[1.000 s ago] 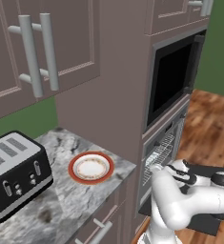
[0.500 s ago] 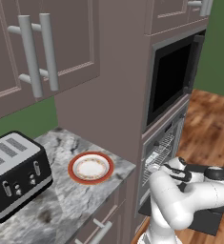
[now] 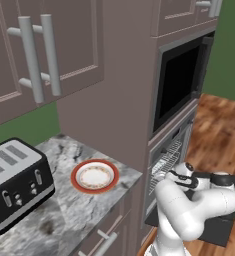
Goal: Take the baked cake out of the oven and place it on the plate for cooling. Then close the oven door.
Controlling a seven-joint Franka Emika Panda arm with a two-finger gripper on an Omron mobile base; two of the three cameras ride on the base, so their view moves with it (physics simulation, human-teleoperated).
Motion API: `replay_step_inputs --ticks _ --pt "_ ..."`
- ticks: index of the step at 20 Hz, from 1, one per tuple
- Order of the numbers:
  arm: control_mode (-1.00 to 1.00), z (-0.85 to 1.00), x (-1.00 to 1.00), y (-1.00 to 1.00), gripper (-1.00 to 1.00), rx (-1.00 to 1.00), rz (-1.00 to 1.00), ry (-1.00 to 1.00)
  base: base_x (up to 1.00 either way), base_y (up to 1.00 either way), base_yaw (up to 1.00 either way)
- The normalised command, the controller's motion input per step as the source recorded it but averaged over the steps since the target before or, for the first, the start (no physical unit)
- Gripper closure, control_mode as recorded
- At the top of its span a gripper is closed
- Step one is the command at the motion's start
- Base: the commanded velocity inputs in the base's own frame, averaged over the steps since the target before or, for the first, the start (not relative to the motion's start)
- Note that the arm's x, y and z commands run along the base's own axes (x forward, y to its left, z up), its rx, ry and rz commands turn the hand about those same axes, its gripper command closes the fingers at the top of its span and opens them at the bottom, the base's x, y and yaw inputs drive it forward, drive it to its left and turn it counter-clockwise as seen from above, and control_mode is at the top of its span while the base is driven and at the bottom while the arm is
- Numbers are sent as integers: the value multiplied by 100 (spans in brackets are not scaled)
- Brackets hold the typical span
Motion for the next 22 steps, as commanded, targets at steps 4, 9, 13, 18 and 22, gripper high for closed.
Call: replay_step_inputs --ticks 4,9,13,18,22 --pt "-100 -99 34 0 -100 3 9 -3 0 0 0" --pt "-100 -100 32 4 -100 5 10 0 0 0 0" --pt "-100 -100 11 12 100 16 9 -5 0 0 0" --pt "-100 -100 -7 6 100 16 2 -17 0 0 0" --pt "-100 -100 -52 0 100 1 0 -31 0 0 0"
